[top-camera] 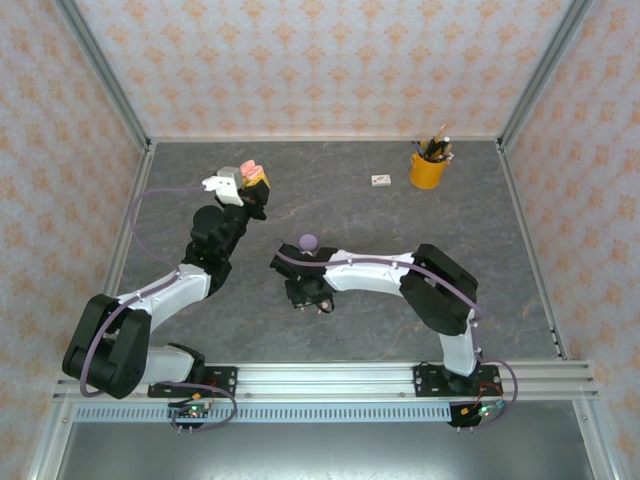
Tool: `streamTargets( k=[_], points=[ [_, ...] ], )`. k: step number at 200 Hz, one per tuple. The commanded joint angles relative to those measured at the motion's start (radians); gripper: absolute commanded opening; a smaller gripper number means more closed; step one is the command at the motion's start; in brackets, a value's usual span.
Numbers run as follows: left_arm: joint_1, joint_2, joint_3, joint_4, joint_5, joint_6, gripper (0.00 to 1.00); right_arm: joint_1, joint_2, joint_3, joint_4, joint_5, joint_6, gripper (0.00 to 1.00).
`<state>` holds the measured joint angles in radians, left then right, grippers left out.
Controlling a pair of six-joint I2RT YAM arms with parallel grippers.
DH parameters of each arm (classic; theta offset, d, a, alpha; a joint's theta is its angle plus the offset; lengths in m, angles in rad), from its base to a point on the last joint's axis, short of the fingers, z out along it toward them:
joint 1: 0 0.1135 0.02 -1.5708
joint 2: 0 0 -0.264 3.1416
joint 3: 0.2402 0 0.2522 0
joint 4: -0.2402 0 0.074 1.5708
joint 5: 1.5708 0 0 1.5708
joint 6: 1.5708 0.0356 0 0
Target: Insert the wireless bluetooth earbuds into the charging case
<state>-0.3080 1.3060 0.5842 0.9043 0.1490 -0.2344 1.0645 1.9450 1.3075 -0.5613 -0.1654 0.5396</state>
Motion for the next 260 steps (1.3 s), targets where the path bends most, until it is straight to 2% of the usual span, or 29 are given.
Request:
streamTargets(
  k=[1,58,117,175,260],
  points=[
    [-0.008,-0.01,0.002,0.004,-0.016,0.025,0.0,0.009,0.008,0.03,-0.049,0.018,0.0,0.3],
    [-0.008,-0.004,0.002,0.02,-0.024,0.012,0.0,0.014,-0.132,0.009,-0.094,0.101,0.117,0.41],
    [-0.008,0.013,-0.009,0.058,-0.018,-0.006,0.0,0.013,-0.216,-0.061,-0.19,0.214,0.344,0.43],
    [-0.008,0.002,-0.044,0.114,0.01,-0.014,0.0,0.013,-0.201,-0.142,-0.158,0.202,0.471,0.43],
    [-0.009,-0.011,-0.076,0.145,0.014,-0.031,0.0,0.015,-0.131,-0.143,-0.095,0.146,0.538,0.43]
  ],
)
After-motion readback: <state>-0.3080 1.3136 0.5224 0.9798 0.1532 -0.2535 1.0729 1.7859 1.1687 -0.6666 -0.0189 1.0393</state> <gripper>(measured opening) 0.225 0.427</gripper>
